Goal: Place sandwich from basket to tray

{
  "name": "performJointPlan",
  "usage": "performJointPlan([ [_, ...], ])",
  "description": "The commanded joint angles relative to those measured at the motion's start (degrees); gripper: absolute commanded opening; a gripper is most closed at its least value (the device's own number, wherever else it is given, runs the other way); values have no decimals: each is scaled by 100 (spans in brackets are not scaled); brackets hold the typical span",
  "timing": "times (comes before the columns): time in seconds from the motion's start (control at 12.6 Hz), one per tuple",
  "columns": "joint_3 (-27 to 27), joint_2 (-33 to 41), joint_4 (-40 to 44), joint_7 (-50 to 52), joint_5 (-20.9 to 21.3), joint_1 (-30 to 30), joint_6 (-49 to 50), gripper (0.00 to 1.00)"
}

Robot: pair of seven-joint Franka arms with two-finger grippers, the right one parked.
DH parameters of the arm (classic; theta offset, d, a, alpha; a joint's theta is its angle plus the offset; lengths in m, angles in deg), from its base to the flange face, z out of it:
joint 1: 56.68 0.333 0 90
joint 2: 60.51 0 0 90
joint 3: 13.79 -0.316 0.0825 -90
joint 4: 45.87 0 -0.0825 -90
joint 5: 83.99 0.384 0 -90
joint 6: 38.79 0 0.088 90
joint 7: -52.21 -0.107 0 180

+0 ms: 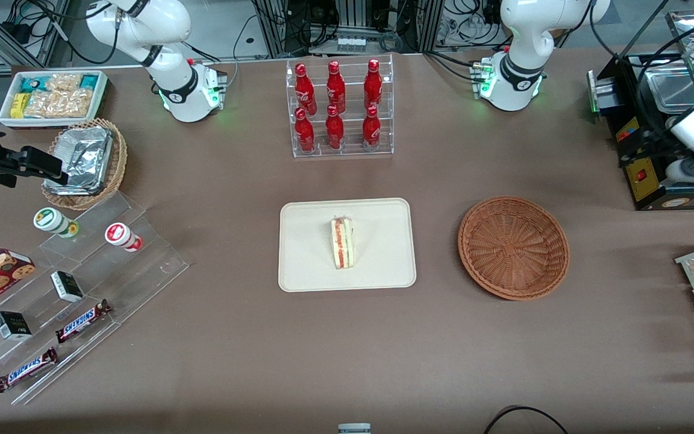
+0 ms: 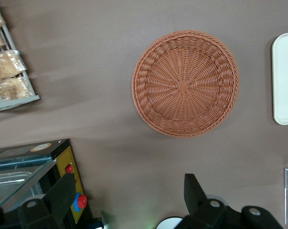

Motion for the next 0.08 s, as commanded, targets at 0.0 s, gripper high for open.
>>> performJointPlan([
  [0.0,29,58,278,-63,-63,22,235,100],
])
